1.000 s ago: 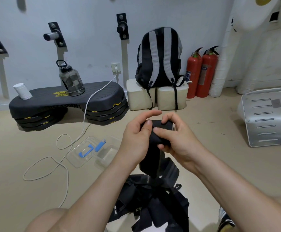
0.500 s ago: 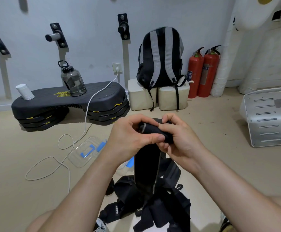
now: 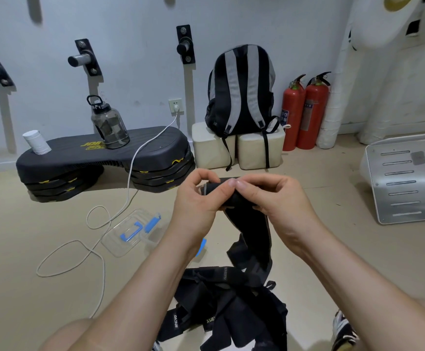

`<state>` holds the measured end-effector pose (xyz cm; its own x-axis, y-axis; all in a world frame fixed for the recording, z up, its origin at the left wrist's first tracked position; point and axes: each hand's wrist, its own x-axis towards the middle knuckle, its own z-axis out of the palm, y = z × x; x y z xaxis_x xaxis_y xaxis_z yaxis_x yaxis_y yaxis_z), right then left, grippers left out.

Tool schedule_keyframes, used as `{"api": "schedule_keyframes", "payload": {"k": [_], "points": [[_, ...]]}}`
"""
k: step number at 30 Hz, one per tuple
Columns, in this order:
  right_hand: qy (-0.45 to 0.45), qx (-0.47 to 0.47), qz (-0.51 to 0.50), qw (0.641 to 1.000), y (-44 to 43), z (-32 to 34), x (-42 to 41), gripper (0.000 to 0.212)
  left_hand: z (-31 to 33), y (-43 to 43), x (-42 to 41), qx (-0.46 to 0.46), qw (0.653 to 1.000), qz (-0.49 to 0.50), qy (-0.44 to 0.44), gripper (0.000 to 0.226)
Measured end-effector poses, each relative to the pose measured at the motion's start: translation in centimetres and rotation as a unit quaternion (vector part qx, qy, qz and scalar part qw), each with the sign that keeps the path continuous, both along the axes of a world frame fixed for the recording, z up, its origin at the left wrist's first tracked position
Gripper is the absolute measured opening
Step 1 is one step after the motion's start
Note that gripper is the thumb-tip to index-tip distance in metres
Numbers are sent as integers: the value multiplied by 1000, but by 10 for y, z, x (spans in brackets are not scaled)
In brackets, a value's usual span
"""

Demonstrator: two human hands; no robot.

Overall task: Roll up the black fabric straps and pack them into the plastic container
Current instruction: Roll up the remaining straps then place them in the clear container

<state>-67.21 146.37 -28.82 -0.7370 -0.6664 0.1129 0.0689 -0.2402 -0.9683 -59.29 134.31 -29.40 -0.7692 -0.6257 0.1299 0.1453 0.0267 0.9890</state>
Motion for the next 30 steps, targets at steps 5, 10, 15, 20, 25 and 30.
{"api": "schedule_keyframes", "payload": {"k": [5, 10, 15, 20, 25, 30], "points": [[218, 112, -124, 962, -3, -7, 4, 14, -10, 15, -8, 163, 986, -35, -14, 24], [133, 126, -100, 978, -14, -15, 8, 6, -10, 22, -9, 82, 996, -18, -35, 16], [59, 104, -67, 991, -14, -15, 9, 15, -15, 27, -9, 20, 999, 25, -18, 16], [-23, 53, -84, 995, -14, -8, 6, 33, -4, 29, -2, -8, 998, -68, 9, 19], [-141, 31, -97, 985, -11, 1, -5, 35, 0, 7, 6, -131, 977, -170, -9, 30], [-186, 64, -72, 978, -8, 0, -4, 35, 0, 4, 4, -163, 982, -90, -32, 29]]}}
